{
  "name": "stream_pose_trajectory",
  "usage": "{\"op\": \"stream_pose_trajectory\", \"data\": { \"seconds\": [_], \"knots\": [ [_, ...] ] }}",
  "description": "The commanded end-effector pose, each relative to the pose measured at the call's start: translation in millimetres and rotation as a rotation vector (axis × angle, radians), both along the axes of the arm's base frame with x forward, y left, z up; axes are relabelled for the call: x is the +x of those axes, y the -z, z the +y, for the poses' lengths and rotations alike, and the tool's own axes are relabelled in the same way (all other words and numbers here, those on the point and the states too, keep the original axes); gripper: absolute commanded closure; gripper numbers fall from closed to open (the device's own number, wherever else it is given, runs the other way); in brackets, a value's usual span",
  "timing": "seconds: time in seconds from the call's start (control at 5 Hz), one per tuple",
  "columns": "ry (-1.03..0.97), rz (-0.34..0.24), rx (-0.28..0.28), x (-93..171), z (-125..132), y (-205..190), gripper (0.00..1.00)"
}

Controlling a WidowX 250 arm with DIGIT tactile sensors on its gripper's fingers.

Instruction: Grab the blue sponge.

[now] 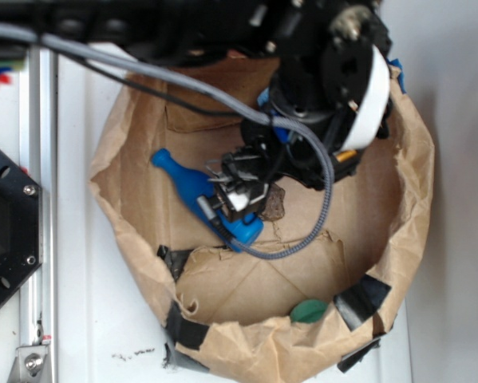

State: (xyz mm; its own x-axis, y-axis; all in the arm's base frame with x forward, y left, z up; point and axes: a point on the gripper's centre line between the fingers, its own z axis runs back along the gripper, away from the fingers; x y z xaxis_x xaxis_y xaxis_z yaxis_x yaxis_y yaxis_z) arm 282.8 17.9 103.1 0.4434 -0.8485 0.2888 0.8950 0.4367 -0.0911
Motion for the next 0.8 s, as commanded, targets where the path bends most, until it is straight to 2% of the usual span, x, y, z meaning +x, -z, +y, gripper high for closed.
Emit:
{"op": "stream_pose_trajectory", "data": {
  "seconds": [0.0, 0.2, 0.6],
  "knots": [
    [-0.035, -0.129, 0.190, 5.1, 21.3, -3.1, 0.00],
    [-0.045, -0.113, 0.241, 10.2, 31.2, 5.0, 0.00],
    [-0.082, -0.109, 0.290, 17.7, 46.6, 14.1, 0.00]
  ]
}}
